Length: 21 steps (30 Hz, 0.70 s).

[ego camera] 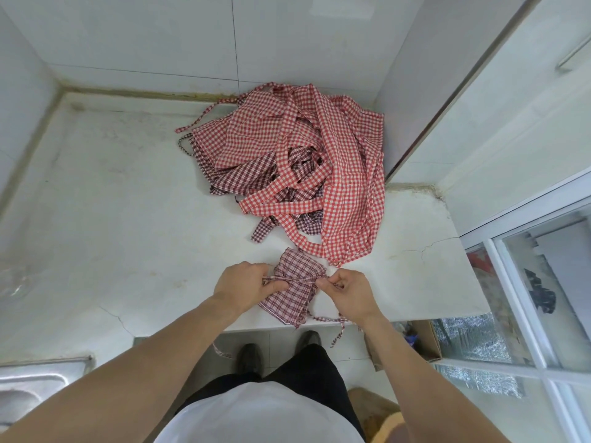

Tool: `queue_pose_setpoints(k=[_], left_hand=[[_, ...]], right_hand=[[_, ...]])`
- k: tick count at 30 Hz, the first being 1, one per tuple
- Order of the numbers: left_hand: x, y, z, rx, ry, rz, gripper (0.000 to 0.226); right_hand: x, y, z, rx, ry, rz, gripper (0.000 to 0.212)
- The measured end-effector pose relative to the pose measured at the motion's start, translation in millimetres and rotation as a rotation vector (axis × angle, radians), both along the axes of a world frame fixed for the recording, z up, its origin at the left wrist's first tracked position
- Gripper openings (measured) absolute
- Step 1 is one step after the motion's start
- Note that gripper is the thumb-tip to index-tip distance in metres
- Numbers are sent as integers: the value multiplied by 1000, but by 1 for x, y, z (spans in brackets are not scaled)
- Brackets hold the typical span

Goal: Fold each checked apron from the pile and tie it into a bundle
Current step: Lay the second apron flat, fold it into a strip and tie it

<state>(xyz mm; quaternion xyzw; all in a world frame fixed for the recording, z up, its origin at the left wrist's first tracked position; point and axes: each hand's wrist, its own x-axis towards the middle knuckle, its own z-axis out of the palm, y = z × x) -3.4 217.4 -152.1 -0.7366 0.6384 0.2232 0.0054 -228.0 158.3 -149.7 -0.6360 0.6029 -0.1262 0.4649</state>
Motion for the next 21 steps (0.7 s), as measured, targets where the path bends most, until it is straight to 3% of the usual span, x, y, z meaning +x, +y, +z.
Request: queue_pose_setpoints(k=[3, 9, 13, 21], left_hand=[[-5, -4, -2, 83, 33, 69, 57], [7, 3, -13, 92, 407, 217, 59], [12, 9, -13, 62, 439, 253, 57], [-4, 0, 10, 6, 762, 464, 33]], right_hand=[[-2, 2, -3, 3, 21, -55, 29], [-13, -3, -8, -7, 32, -128, 34], [-14, -4, -11, -13, 71, -161, 35], [14, 1, -15, -36, 112, -314, 36]])
